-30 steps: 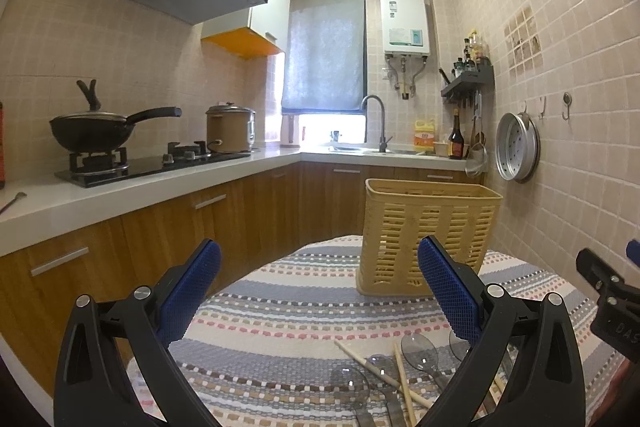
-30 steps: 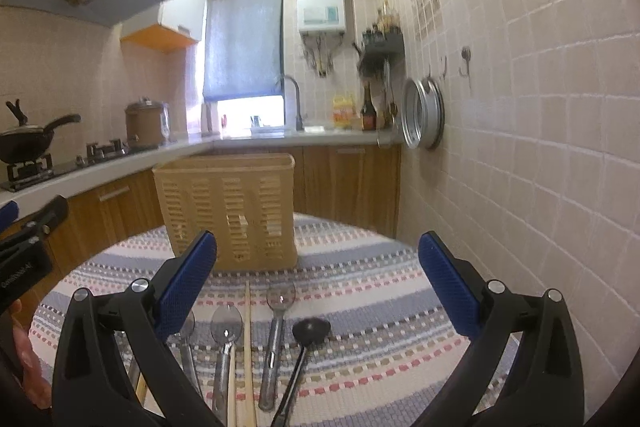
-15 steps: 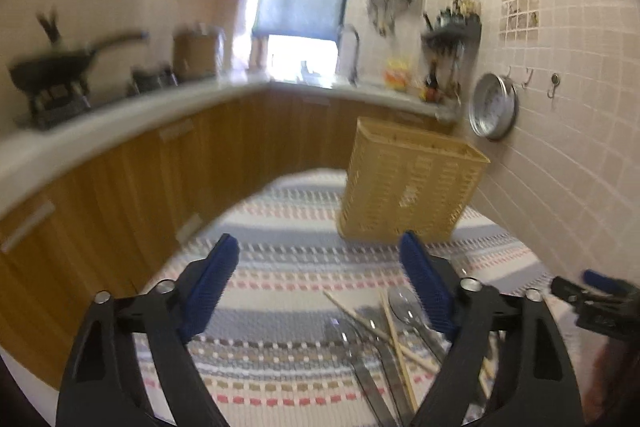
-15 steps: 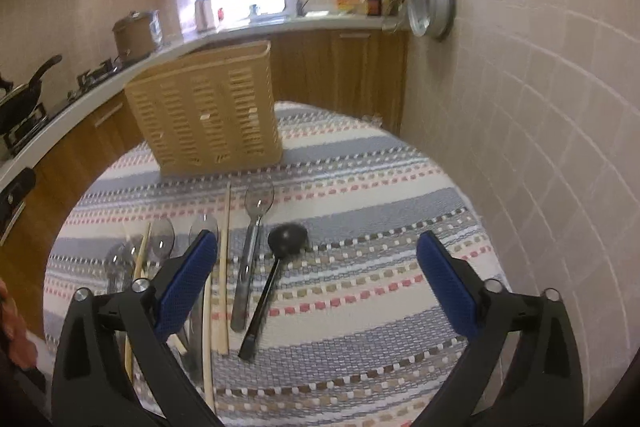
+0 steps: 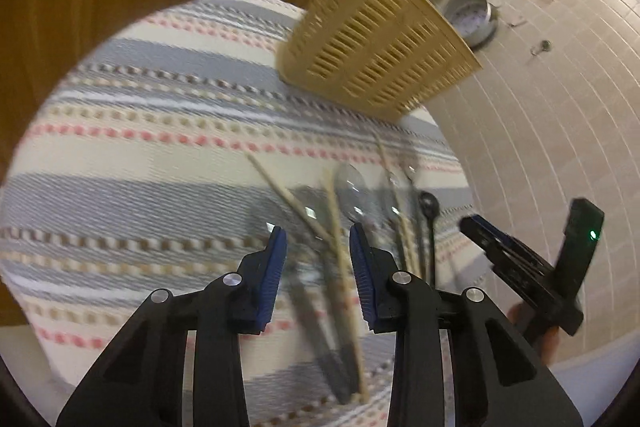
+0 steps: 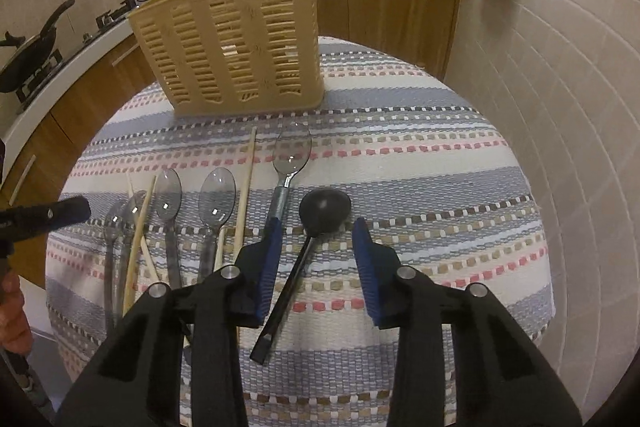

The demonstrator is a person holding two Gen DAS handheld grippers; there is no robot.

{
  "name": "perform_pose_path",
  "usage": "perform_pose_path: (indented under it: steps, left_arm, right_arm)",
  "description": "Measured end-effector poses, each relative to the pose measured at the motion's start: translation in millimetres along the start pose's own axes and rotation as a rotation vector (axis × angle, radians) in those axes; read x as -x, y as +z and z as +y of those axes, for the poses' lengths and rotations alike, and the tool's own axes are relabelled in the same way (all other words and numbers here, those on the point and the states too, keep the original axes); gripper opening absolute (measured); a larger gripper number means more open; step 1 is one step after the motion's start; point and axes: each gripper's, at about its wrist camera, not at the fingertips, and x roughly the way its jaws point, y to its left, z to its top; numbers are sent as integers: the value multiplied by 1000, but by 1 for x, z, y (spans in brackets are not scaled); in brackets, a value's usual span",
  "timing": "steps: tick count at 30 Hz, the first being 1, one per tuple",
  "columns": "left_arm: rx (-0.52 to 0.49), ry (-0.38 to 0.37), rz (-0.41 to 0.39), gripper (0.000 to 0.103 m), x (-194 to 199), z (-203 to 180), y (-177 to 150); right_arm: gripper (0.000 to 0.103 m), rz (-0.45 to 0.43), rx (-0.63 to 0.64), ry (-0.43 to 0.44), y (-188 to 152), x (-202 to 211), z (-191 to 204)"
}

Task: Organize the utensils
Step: 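Lower the right tool and grasp the black spoon by its handle, then carry the black spoon with the right tool and drop it into the beige holder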

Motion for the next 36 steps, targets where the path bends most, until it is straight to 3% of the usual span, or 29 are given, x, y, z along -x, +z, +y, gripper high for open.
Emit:
perform_pose_path:
  steps: [4,9,19,23,25,27,31,36]
  left_arm:
    - [-56,23,11,31,-13,-26,-5]
    - [-123,99,42,31,-36,-53,4]
    - [-157,167,77,30,-56,-59,18]
    - [-156,182,108,22,-67,-57,20]
    - [-147,176,118,14,-72,-53,21]
    - [-150,179,110,5,-74,-51,21]
    - [-154,137,109,3,-75,-50,21]
    - [-180,59,52,3,-56,-54,24]
  right_arm:
    - [21,81,-48,68,8,-18,-14]
    - [20,150,-71,109,20,-35,-14]
    - [17,226,-96,67,14,-53,-7]
    - [17,222,-94,39,20,-58,-3]
    - [17,222,-86,29,22,-59,0]
    - [9,215,-51,18,22,-59,4]
    - [5,197,-35,57,21,-58,6]
    - [5,143,-30,99,21,-42,5]
